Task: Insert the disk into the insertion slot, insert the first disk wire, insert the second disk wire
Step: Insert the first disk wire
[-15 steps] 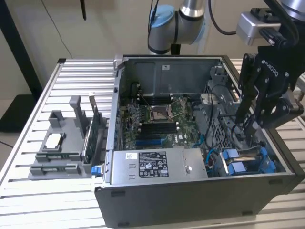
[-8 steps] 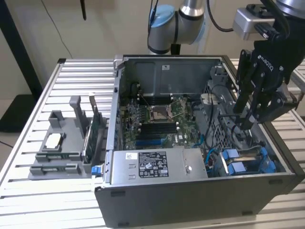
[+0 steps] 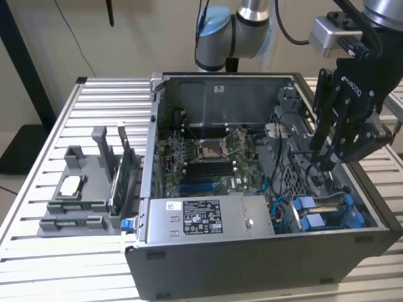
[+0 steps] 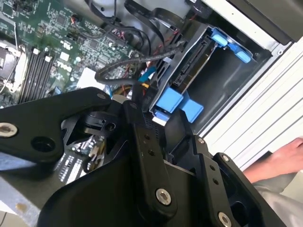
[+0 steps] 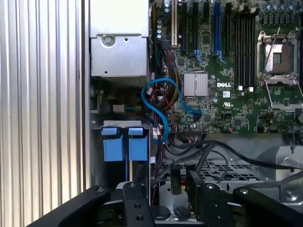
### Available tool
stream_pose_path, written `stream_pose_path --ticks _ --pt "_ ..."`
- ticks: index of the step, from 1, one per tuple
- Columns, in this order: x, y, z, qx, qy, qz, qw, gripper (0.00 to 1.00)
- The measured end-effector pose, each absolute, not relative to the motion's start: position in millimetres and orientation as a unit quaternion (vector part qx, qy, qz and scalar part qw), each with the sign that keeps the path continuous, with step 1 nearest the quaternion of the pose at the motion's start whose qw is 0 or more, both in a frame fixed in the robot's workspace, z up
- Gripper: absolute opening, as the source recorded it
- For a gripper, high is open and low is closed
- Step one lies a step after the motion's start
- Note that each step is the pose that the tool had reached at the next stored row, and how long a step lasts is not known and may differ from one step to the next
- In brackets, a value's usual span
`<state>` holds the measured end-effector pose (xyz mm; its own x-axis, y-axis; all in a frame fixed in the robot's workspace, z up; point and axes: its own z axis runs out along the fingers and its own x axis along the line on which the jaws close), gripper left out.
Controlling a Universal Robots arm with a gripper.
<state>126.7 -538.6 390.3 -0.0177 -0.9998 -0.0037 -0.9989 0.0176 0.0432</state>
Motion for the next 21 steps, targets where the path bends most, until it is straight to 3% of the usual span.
stream_pose_path --ticks 5,6,12,14,21 --pt "127.3 -538.7 389.1 0.701 -0.713 -0.017 0.014 0.44" --pt "127.3 -538.6 389.0 0.701 -0.713 -0.017 0.014 0.37" --pt "127.4 -538.4 388.7 0.701 -0.713 -0.017 0.012 0.37" --pt "127.3 -538.4 388.7 0.701 -0.713 -0.018 0.010 0.28" --pt "127.3 -538.4 388.7 0.701 -0.713 -0.024 -0.002 0.28"
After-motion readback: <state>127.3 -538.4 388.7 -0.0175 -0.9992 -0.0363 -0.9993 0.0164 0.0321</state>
